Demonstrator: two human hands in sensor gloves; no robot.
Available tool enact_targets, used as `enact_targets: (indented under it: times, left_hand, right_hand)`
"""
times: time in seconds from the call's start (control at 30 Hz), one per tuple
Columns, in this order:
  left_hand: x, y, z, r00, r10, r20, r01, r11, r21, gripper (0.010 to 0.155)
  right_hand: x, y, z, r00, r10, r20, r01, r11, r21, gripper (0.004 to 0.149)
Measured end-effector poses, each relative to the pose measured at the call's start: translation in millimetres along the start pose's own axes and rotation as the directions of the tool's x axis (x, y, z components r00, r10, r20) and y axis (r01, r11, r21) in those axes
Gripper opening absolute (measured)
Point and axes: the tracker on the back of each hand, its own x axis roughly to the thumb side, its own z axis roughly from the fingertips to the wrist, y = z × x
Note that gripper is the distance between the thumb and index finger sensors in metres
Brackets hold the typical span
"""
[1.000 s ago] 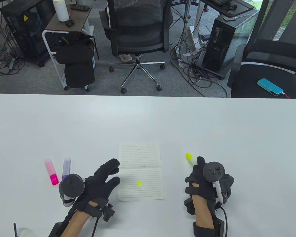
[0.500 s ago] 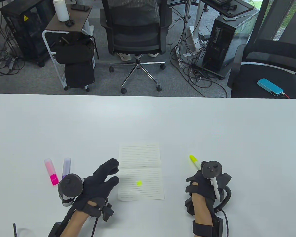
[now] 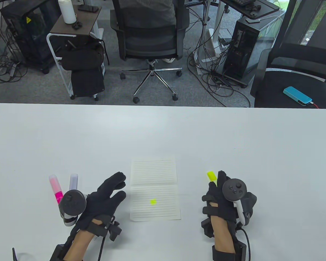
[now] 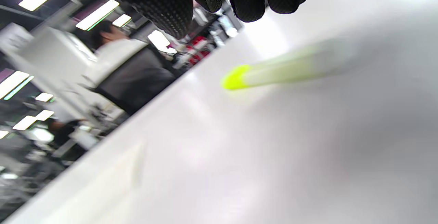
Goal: Apply highlighter ink on paper
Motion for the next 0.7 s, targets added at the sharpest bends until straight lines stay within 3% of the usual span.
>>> enact_targets:
  times: [0.1, 0.2, 0.3, 0.43, 0.53, 0.63, 0.7]
  left_hand:
    - [0.1, 7.7, 0.7, 1.0, -0.018, -0.009, 0.018, 0.999, 0.031, 0.072]
    - [0.8, 21.0, 2.1, 0.989, -0.143, -0.032, 0.145, 0.985, 0.092, 0.071]
    - [-0.9, 34.8, 3.4, 0.945, -0.304, -0.12, 0.317, 0.942, 0.111, 0.062]
    - [-8.1, 49.3, 4.7, 0.869, -0.446, -0.216, 0.479, 0.868, 0.133, 0.055]
    - [-14.6, 61.2, 6.7, 0.752, -0.556, -0.354, 0.624, 0.773, 0.111, 0.055]
    - [-24.5, 71.3, 10.4, 0.513, -0.649, -0.562, 0.761, 0.647, -0.053, 0.059]
    - [-32.5, 75.2, 12.8, 0.425, -0.641, -0.64, 0.765, 0.632, -0.125, 0.063]
  right_hand:
    - [13.7, 1.4, 5.6, 0.966, -0.153, 0.208, 0.156, 0.988, 0.004, 0.057]
    - [27.9, 9.3, 11.4, 0.869, -0.319, 0.377, 0.288, 0.948, 0.137, 0.059]
    - [39.9, 18.2, 19.1, 0.796, -0.402, 0.452, 0.325, 0.915, 0.241, 0.06]
    - [51.1, 25.5, 25.3, 0.775, -0.394, 0.494, 0.287, 0.916, 0.28, 0.061]
    - [54.6, 30.8, 26.9, 0.777, -0.378, 0.502, 0.254, 0.92, 0.3, 0.061]
    - [55.3, 33.4, 26.6, 0.781, -0.377, 0.498, 0.242, 0.918, 0.315, 0.061]
    - [55.2, 33.9, 26.5, 0.782, -0.377, 0.496, 0.24, 0.917, 0.318, 0.061]
